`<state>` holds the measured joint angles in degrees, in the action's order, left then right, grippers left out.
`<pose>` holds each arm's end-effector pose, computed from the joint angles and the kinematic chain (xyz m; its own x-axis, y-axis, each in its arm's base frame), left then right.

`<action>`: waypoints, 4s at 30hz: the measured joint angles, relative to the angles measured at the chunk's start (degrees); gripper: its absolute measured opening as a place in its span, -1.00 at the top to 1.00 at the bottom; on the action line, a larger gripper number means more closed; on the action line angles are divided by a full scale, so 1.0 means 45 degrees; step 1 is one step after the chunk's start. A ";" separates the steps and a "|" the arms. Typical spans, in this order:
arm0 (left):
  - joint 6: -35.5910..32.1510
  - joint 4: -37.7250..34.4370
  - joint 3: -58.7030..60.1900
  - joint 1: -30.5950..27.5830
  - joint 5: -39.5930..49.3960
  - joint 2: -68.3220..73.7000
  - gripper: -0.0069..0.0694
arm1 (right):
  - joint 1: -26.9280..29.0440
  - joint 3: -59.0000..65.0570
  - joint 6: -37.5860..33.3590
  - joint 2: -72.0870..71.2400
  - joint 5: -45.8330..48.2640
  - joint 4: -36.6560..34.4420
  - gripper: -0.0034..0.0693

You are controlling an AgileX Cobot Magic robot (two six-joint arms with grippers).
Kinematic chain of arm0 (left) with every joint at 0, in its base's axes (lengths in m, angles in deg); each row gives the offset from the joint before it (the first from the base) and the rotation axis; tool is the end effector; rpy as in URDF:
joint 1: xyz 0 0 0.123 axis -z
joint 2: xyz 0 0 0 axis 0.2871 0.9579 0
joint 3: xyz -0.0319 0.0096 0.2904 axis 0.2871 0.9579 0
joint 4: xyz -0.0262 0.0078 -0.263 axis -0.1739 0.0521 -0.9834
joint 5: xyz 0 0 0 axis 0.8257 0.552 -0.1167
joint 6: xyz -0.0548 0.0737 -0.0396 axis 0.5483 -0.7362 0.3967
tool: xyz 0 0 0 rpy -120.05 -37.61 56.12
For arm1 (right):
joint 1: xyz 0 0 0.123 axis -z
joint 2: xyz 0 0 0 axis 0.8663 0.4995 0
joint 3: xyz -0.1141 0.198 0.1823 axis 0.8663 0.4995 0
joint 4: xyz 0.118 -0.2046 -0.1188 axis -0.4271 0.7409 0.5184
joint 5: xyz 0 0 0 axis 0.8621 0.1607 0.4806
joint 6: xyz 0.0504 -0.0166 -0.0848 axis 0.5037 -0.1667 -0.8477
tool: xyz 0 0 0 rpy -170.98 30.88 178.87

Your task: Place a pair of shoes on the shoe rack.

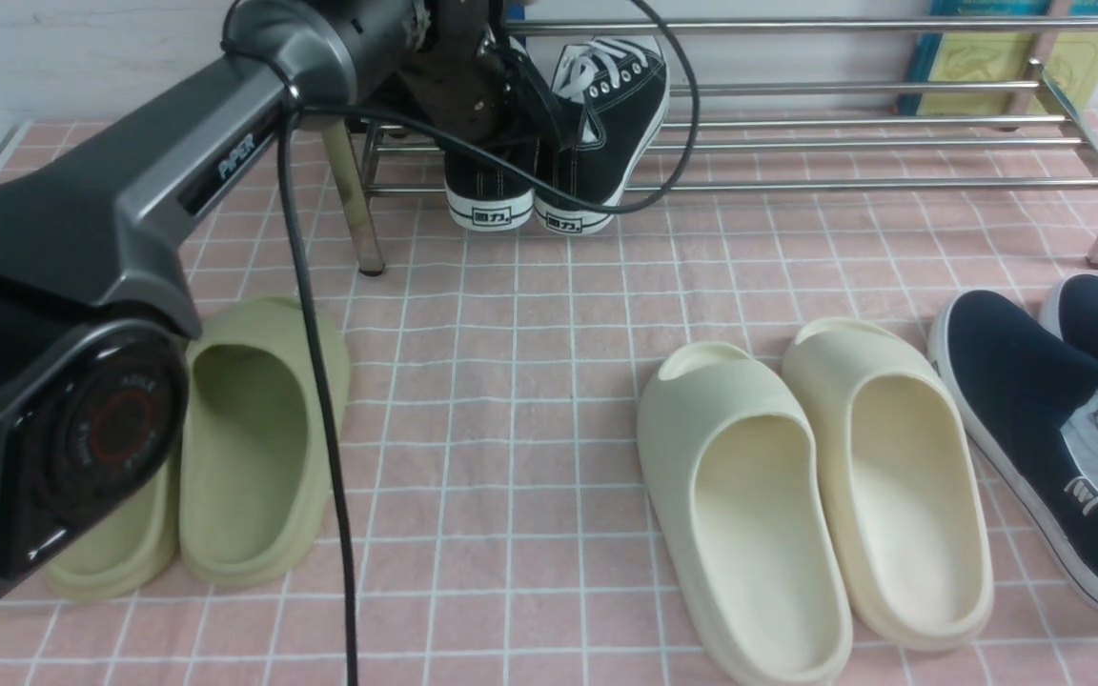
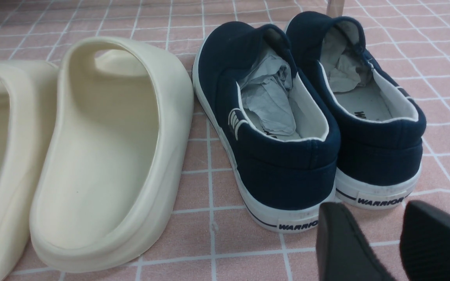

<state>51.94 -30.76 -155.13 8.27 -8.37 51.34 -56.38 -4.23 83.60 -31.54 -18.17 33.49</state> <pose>0.4915 -0.2150 0.2947 -0.6829 0.2236 -0.6955 0.2837 0.9584 0.0296 0.0669 -0.0037 0.1725 -0.2727 0.0982 -0.9571 0.0819 0.9935 0.0787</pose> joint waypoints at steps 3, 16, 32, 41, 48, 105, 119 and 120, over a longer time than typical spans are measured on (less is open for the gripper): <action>0.0038 0.0046 -0.0044 0.0000 0.0315 0.0000 0.77 | 0.0000 0.0000 0.0000 0.0000 0.0000 0.0000 0.24; -0.0182 0.1268 -0.0059 -0.0013 0.2982 -0.4388 0.74 | 0.0000 0.0000 0.0000 0.0000 0.0000 0.0000 0.24; 0.1126 0.2096 1.1233 -0.0040 0.2198 -1.5706 0.72 | 0.0000 0.0000 0.0000 0.0000 0.0000 0.0000 0.24; 0.3427 0.2380 1.7289 -0.0040 0.0375 -2.2725 0.74 | 0.0000 0.0000 0.0000 0.0000 0.0000 0.0000 0.24; 0.3672 0.2793 1.9858 -0.0040 -0.0853 -2.6678 0.81 | 0.0000 0.0000 0.0000 0.0000 0.0000 0.0000 0.24; -0.1444 -0.0963 2.8221 -0.6243 -0.6514 -2.8414 0.78 | 0.0000 0.0000 0.0000 0.0000 0.0000 0.0000 0.24; -0.1444 -0.0911 2.8221 -0.6243 -0.6514 -2.8414 0.77 | 0.0000 0.0000 0.0000 0.0000 0.0000 0.0000 0.24; -0.1444 -0.0902 2.8221 -0.6243 -0.6514 -2.8414 0.77 | 0.0000 0.0000 0.0000 0.0000 0.0000 0.0000 0.24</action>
<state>45.44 -34.82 -28.14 -19.82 -37.68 -76.52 -56.38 -4.23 83.60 -31.54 -18.17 33.49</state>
